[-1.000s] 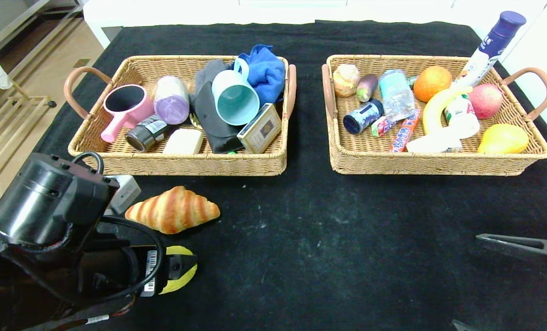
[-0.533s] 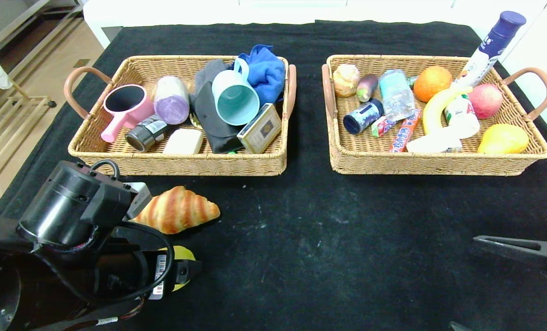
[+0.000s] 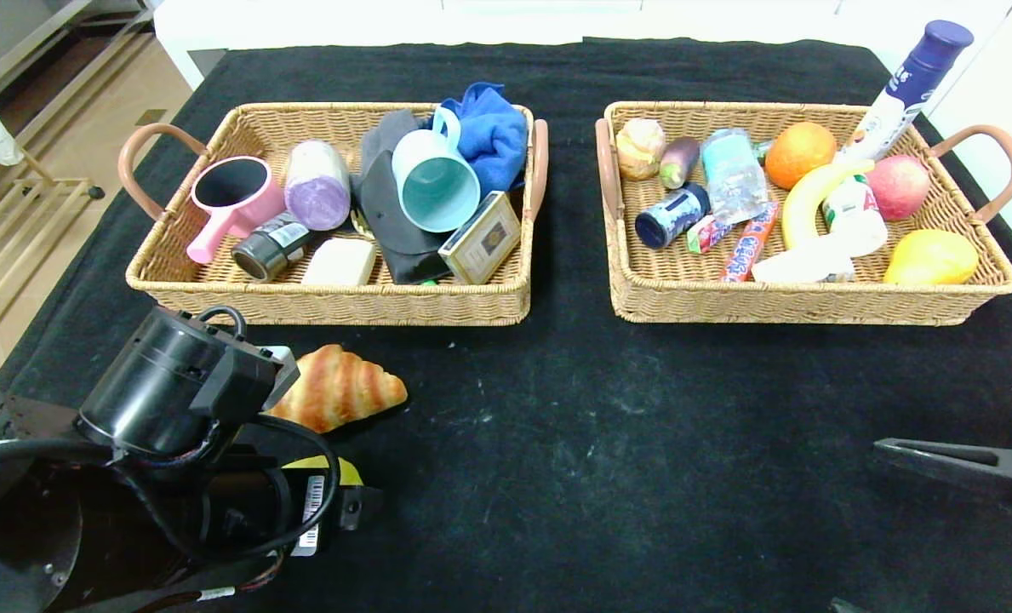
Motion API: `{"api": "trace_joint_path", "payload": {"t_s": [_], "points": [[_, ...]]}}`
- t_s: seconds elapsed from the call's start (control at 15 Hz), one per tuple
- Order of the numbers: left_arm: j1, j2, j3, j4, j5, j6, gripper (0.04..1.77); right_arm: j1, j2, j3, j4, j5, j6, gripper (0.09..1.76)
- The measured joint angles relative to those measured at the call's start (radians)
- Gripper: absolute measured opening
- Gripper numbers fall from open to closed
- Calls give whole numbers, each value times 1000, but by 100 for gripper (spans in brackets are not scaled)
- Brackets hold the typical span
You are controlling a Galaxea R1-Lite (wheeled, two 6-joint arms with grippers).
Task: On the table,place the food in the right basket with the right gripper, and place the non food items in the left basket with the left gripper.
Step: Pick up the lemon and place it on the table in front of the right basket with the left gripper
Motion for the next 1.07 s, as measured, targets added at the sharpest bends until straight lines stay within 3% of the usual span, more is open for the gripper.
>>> {"api": "trace_joint_path", "payload": {"t_s": [0.07,0.13,0.27,1.07], "points": [[0,4,-1,0,0,-1,169,0,0,0,0,0,0,171],[0,6,-1,0,0,0,149,0,0,0,0,0,0,171],[0,9,-1,-16,0,2,132,0,0,0,0,1,0,171],[-25,-14,10,-33,2,20,125,0,-1,0,-1,1,0,171]]}}
